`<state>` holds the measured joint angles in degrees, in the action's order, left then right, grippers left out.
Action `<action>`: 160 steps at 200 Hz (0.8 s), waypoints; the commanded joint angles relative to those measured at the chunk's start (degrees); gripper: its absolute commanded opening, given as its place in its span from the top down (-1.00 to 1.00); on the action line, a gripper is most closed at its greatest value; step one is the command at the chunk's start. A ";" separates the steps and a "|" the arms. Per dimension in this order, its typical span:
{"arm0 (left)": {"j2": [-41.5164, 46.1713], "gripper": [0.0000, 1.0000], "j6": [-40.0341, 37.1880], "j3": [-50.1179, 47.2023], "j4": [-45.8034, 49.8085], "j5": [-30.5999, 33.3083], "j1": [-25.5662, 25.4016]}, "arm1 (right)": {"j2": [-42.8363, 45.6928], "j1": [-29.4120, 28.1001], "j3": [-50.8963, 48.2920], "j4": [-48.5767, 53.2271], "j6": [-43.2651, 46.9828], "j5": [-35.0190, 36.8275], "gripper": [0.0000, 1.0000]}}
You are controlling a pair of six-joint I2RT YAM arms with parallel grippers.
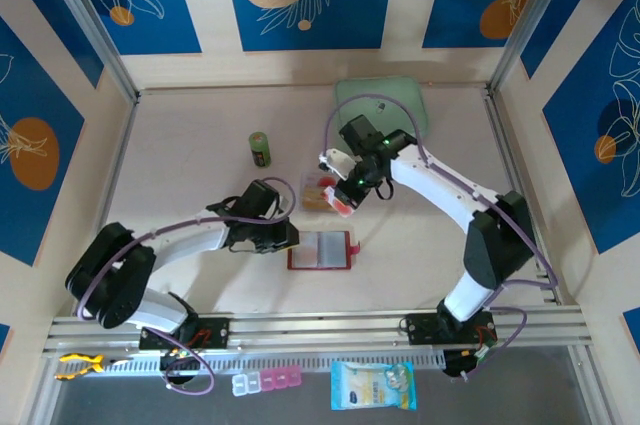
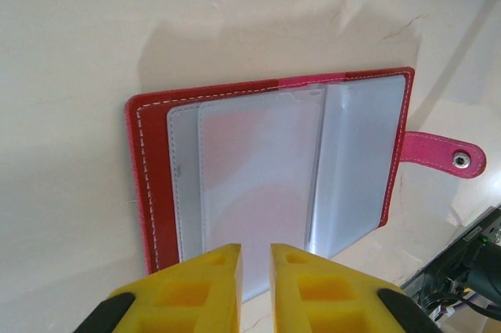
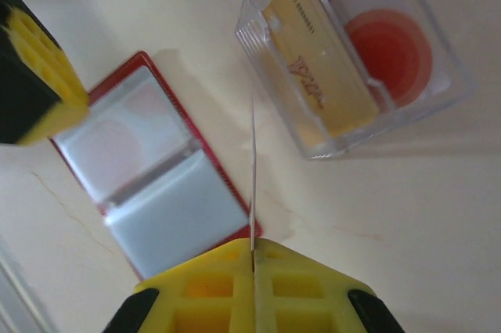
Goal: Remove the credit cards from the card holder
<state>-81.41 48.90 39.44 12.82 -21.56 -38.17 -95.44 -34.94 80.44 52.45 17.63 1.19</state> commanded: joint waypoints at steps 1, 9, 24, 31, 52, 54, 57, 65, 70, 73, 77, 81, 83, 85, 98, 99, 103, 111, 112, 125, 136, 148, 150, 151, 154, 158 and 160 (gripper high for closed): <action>2.32 0.67 -1.61 -1.28 3.17 2.20 0.94 | -4.41 -0.92 5.06 7.14 12.67 5.23 1.00; 2.77 0.67 -1.62 -1.61 3.42 2.40 1.14 | -5.87 -0.93 6.92 7.83 14.33 6.35 1.00; 3.59 0.67 -1.62 -2.45 3.74 2.41 1.51 | -8.43 -0.83 10.22 8.20 16.84 7.63 1.00; 4.04 0.67 -1.53 -2.89 3.85 2.43 1.58 | -9.52 -0.70 11.61 8.20 17.80 7.77 1.00; 5.59 0.67 -1.11 -4.30 3.86 2.83 1.96 | -12.61 -0.23 16.31 8.95 20.09 7.23 1.00; 5.81 0.66 -1.08 -4.40 3.90 2.84 2.00 | -12.78 -0.16 16.80 9.09 20.21 7.18 1.00; 5.94 0.67 -1.02 -4.45 3.96 2.84 2.01 | -13.30 -0.13 17.45 9.20 20.47 7.09 1.00; 6.50 0.66 -1.00 -4.71 4.29 3.04 2.17 | -14.41 -0.05 19.05 9.55 21.10 7.07 1.00; 6.84 0.67 -0.96 -4.94 4.48 3.09 2.22 | -15.12 0.09 20.04 9.82 21.55 6.99 1.00; 6.99 0.67 -0.92 -5.05 4.56 3.17 2.35 | -15.54 0.04 20.67 9.93 21.83 6.98 1.00; 7.22 0.66 -0.99 -5.07 4.79 3.26 2.43 | -16.05 0.05 21.34 10.16 22.15 6.98 1.00; 7.42 0.67 -0.94 -5.20 4.91 3.32 2.41 | -16.56 0.05 22.07 10.36 22.41 7.00 1.00; 7.54 0.67 -0.92 -5.17 4.97 3.36 2.49 | -16.74 0.05 22.46 10.48 22.62 6.99 1.00; 7.70 0.67 -0.98 -5.30 4.99 3.30 2.49 | -17.03 0.05 22.78 10.64 22.80 6.98 1.00; 8.32 0.67 -0.94 -5.60 5.32 3.45 2.82 | -18.59 0.04 25.30 11.37 23.79 7.07 1.00; 8.35 0.67 -0.93 -5.64 5.35 3.45 2.88 | -18.70 0.04 25.51 11.46 23.87 7.07 1.00; 8.49 0.67 -0.93 -5.70 5.44 3.46 2.99 | -19.21 0.05 26.30 11.76 24.06 7.11 1.00; 8.71 0.67 -0.97 -5.85 5.58 3.40 3.14 | -20.18 0.04 27.89 12.39 24.61 7.07 1.00; 8.76 0.67 -0.99 -5.86 5.57 3.38 3.17 | -20.29 0.04 28.04 12.45 24.63 7.07 1.00; 9.15 0.66 -0.96 -6.04 5.89 3.40 3.44 | -21.67 0.18 30.23 13.00 25.37 7.29 1.00; 9.45 0.66 -0.94 -6.19 6.01 3.41 3.55 | -22.67 0.35 31.79 13.44 25.93 7.12 1.00; 9.81 0.67 -1.02 -6.35 6.29 3.41 3.80 | -23.80 0.58 33.19 14.02 26.37 6.75 1.00; 9.85 0.67 -1.01 -6.38 6.33 3.42 3.87 | -24.00 0.53 33.33 14.11 26.42 6.68 1.00; 9.90 0.67 -1.05 -6.39 6.33 3.40 3.88 | -24.04 0.55 33.44 14.19 26.50 6.70 1.00; 9.99 0.67 -1.05 -6.46 6.34 3.39 3.92 | -24.35 0.55 33.72 14.36 26.62 6.56 1.00; 10.06 0.67 -1.09 -6.50 6.38 3.38 3.94 | -24.66 0.57 34.08 14.63 26.70 6.50 1.00; 10.13 0.67 -1.05 -6.55 6.37 3.39 4.02 | -24.81 0.59 34.19 14.79 26.81 6.40 1.00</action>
<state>-72.66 48.93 33.95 17.30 -18.94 -35.09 -118.17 -34.81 111.83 63.66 41.93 8.82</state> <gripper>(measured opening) 0.167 0.050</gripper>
